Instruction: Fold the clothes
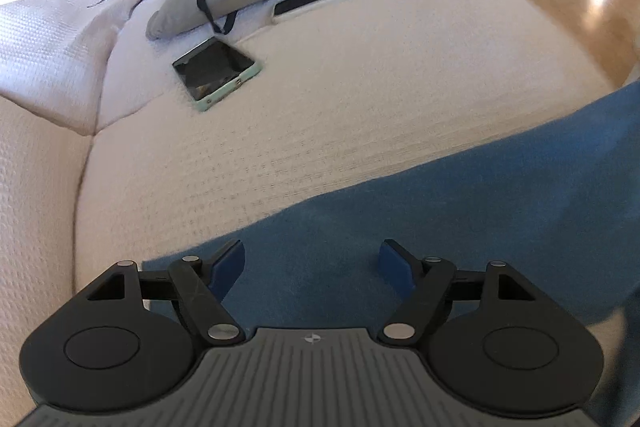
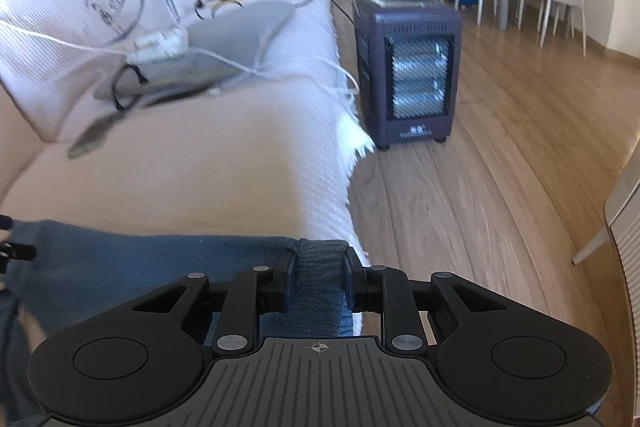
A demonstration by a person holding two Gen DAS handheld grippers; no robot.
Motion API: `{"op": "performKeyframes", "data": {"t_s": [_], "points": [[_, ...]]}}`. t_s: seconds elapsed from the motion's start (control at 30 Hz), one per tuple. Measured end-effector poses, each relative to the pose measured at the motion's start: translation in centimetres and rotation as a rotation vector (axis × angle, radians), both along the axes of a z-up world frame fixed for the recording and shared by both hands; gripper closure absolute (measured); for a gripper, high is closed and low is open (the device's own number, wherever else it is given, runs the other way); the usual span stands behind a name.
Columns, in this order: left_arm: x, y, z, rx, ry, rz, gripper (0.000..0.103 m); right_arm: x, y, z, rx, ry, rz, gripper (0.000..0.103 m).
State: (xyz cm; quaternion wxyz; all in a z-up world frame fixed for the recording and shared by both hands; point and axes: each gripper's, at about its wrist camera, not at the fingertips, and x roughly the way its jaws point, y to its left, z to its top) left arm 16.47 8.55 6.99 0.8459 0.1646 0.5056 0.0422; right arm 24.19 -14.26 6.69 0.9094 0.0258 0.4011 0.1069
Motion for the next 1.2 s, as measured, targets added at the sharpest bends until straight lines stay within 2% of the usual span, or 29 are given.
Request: {"op": "performKeyframes", "data": {"t_s": [0.07, 0.17, 0.3, 0.4, 0.5, 0.57, 0.67, 0.73, 0.87, 0.93, 0.97, 1.0, 1.1, 1.2], "points": [[0.8, 0.1, -1.1, 0.043, 0.024, 0.014, 0.029, 0.5, 0.1, -1.2, 0.004, 0.022, -0.008, 0.079], [1.7, 0.9, -1.8, 0.025, 0.046, 0.051, 0.021, 1.0, 0.1, -2.8, 0.015, 0.060, -0.019, 0.076], [1.9, 1.6, -1.0, 0.002, 0.043, 0.072, 0.022, 0.3, -0.6, -2.3, 0.033, 0.068, -0.043, 0.071], [0.9, 2.2, 1.4, -0.058, 0.017, 0.066, 0.022, -0.7, -1.1, -0.9, 0.036, 0.044, -0.057, 0.068], [-0.6, 3.6, 4.3, -0.122, 0.005, 0.086, 0.022, -2.3, -1.1, 1.2, -0.026, 0.002, -0.029, 0.060], [-2.0, 4.5, 6.2, -0.149, 0.003, 0.086, 0.022, -3.9, -0.7, 2.2, -0.050, -0.009, 0.002, 0.059], [-5.3, 5.0, 8.9, -0.180, 0.026, -0.034, 0.022, -6.7, 0.2, 3.3, -0.020, -0.017, 0.056, 0.059], [-7.0, 5.1, 9.6, -0.170, 0.062, -0.097, 0.022, -8.7, 1.5, 3.9, -0.011, -0.017, 0.099, 0.059], [-9.8, 5.4, 9.3, -0.139, 0.111, -0.149, 0.023, -11.6, 4.7, 4.1, 0.040, 0.011, 0.205, 0.059], [-10.3, 5.5, 8.2, -0.129, 0.144, -0.161, 0.034, -12.5, 6.9, 4.2, 0.059, 0.024, 0.281, 0.059], [-10.3, 5.4, 7.3, -0.123, 0.163, -0.166, 0.047, -13.0, 8.2, 4.1, 0.064, 0.031, 0.326, 0.059], [-10.1, 5.2, 6.3, -0.114, 0.183, -0.176, 0.055, -13.4, 9.2, 4.1, 0.065, 0.035, 0.362, 0.059], [-9.4, 5.5, 3.3, -0.100, 0.241, -0.187, 0.056, -14.8, 11.6, 3.9, 0.072, 0.047, 0.424, 0.059], [-8.5, 6.9, 1.7, -0.151, 0.265, -0.144, 0.050, -16.2, 11.3, 3.9, 0.070, 0.051, 0.413, 0.059]]}}
